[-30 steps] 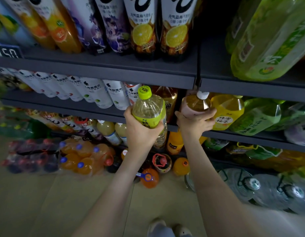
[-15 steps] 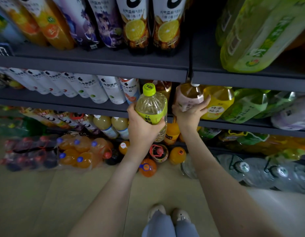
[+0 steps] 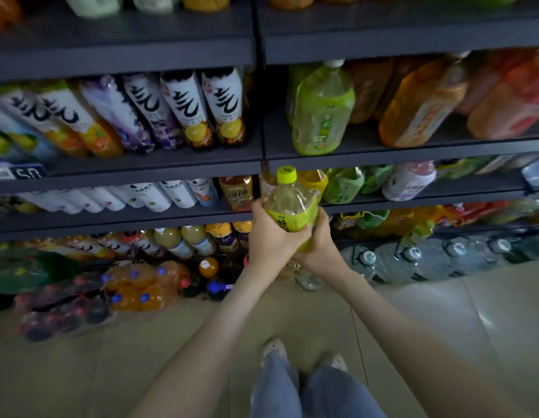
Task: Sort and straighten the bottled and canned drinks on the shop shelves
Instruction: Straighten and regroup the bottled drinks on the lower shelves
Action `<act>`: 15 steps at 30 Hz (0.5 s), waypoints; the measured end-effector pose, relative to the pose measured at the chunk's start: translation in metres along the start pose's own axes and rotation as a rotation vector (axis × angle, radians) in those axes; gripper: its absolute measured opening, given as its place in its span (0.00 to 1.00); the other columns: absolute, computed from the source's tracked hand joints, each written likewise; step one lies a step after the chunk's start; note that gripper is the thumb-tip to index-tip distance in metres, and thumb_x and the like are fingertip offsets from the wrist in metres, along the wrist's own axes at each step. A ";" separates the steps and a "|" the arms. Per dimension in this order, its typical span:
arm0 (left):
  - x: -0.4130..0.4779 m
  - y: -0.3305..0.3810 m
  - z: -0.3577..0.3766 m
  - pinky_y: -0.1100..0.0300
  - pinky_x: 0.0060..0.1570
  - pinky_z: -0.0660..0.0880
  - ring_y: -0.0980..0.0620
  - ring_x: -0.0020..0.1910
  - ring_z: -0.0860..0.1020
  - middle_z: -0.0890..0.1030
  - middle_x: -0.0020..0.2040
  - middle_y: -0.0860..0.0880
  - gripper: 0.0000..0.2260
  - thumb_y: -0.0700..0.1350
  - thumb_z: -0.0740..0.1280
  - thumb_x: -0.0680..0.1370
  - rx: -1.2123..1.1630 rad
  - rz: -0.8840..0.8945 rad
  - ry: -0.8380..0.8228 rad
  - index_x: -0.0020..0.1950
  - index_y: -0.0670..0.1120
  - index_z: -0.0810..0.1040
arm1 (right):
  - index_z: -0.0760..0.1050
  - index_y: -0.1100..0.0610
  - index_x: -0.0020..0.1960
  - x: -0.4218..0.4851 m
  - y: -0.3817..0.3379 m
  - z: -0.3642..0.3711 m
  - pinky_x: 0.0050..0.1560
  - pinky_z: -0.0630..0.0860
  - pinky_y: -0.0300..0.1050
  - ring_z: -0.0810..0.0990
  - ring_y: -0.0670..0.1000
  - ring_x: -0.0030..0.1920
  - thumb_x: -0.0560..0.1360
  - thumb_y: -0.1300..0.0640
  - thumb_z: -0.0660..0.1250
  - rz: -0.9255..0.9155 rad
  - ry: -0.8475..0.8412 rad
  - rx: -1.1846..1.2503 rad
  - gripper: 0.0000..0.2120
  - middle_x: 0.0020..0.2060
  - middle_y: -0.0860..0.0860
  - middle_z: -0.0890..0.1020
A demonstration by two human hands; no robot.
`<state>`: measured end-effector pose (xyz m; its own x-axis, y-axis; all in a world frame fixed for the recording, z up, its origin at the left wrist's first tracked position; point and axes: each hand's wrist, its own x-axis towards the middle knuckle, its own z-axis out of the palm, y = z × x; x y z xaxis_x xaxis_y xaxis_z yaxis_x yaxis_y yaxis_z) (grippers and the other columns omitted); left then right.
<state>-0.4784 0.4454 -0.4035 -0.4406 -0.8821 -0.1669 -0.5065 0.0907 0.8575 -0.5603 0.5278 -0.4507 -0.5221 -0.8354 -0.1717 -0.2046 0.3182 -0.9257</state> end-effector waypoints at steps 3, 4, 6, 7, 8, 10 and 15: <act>-0.022 0.040 0.012 0.64 0.52 0.70 0.52 0.60 0.74 0.73 0.61 0.51 0.40 0.53 0.79 0.63 0.002 0.082 -0.059 0.67 0.49 0.60 | 0.53 0.49 0.72 -0.020 -0.019 -0.036 0.62 0.74 0.50 0.70 0.49 0.66 0.61 0.52 0.80 -0.005 0.135 0.037 0.49 0.66 0.50 0.68; -0.027 0.053 0.017 0.64 0.53 0.70 0.52 0.61 0.73 0.73 0.62 0.51 0.42 0.54 0.78 0.63 0.005 0.104 -0.081 0.68 0.48 0.59 | 0.55 0.46 0.70 -0.027 -0.023 -0.051 0.60 0.75 0.49 0.73 0.48 0.64 0.60 0.52 0.81 0.022 0.159 0.060 0.47 0.64 0.49 0.71; -0.038 0.076 0.027 0.62 0.55 0.70 0.52 0.62 0.72 0.72 0.63 0.51 0.41 0.55 0.78 0.65 0.006 0.172 -0.148 0.70 0.48 0.59 | 0.58 0.46 0.65 -0.040 -0.027 -0.084 0.53 0.77 0.41 0.76 0.45 0.59 0.60 0.52 0.81 0.056 0.193 0.100 0.43 0.59 0.46 0.75; -0.043 0.087 0.033 0.63 0.56 0.70 0.53 0.61 0.72 0.72 0.63 0.52 0.39 0.55 0.77 0.66 -0.012 0.215 -0.195 0.70 0.49 0.60 | 0.58 0.48 0.65 -0.047 -0.029 -0.101 0.51 0.77 0.39 0.78 0.44 0.57 0.60 0.51 0.81 0.064 0.212 0.129 0.42 0.57 0.45 0.76; -0.047 0.096 0.040 0.64 0.55 0.70 0.55 0.61 0.72 0.73 0.62 0.54 0.37 0.54 0.76 0.68 -0.050 0.242 -0.254 0.71 0.51 0.62 | 0.60 0.50 0.65 -0.054 -0.031 -0.119 0.51 0.78 0.41 0.79 0.45 0.55 0.59 0.48 0.81 0.074 0.229 0.180 0.42 0.56 0.45 0.78; -0.057 0.115 0.056 0.72 0.52 0.70 0.59 0.61 0.72 0.72 0.62 0.57 0.31 0.51 0.72 0.73 -0.154 0.238 -0.386 0.72 0.55 0.63 | 0.62 0.54 0.65 -0.070 -0.034 -0.158 0.51 0.80 0.46 0.81 0.48 0.54 0.61 0.51 0.81 0.101 0.256 0.309 0.40 0.55 0.50 0.80; -0.079 0.172 0.116 0.70 0.51 0.74 0.59 0.61 0.74 0.72 0.66 0.55 0.26 0.47 0.67 0.77 -0.293 0.205 -0.686 0.71 0.62 0.61 | 0.68 0.55 0.62 -0.111 -0.031 -0.256 0.42 0.78 0.35 0.83 0.42 0.46 0.67 0.65 0.76 0.072 0.249 0.425 0.28 0.50 0.49 0.82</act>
<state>-0.6172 0.5843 -0.2994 -0.9133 -0.3686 -0.1734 -0.1908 0.0109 0.9816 -0.7077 0.7254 -0.3167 -0.7149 -0.6692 -0.2029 0.1682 0.1171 -0.9788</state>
